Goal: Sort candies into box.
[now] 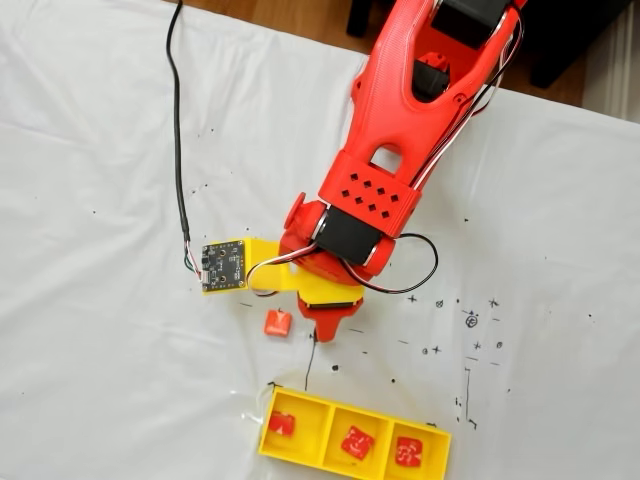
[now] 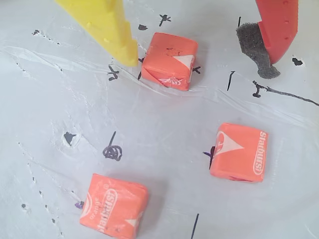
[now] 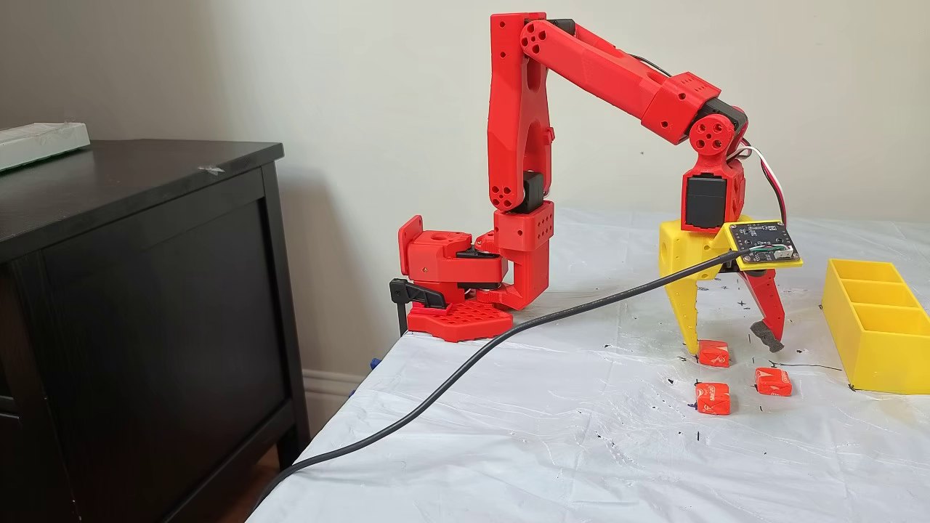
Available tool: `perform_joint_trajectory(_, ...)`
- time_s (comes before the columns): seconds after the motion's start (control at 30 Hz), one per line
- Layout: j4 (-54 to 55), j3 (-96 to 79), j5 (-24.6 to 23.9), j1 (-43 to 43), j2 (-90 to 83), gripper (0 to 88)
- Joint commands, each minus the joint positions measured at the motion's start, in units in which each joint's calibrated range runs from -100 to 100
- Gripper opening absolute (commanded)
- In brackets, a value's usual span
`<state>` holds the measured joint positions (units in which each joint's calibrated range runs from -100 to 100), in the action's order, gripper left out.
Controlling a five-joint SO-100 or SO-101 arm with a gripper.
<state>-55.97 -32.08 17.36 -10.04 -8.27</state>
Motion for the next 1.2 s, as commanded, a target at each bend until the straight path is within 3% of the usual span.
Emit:
perform_joint_trajectory(0.0, -0.48, 0.72, 0.54, -0.11, 0.3, 31.0)
perform_joint_trajectory(0.7, 1.24, 0.26, 0.29, 0.98, 4.29, 27.6)
perform_joint_trajectory(0.8, 1.24, 0.26, 0.24, 1.07, 4.29, 19.8)
perform_joint_trajectory(0.87, 1.57, 0.26, 0.1, 1.16, 4.29, 7.0)
perform_joint_trajectory(1.17, 1.81, -0.74, 0.63, 1.07, 0.89, 3.9)
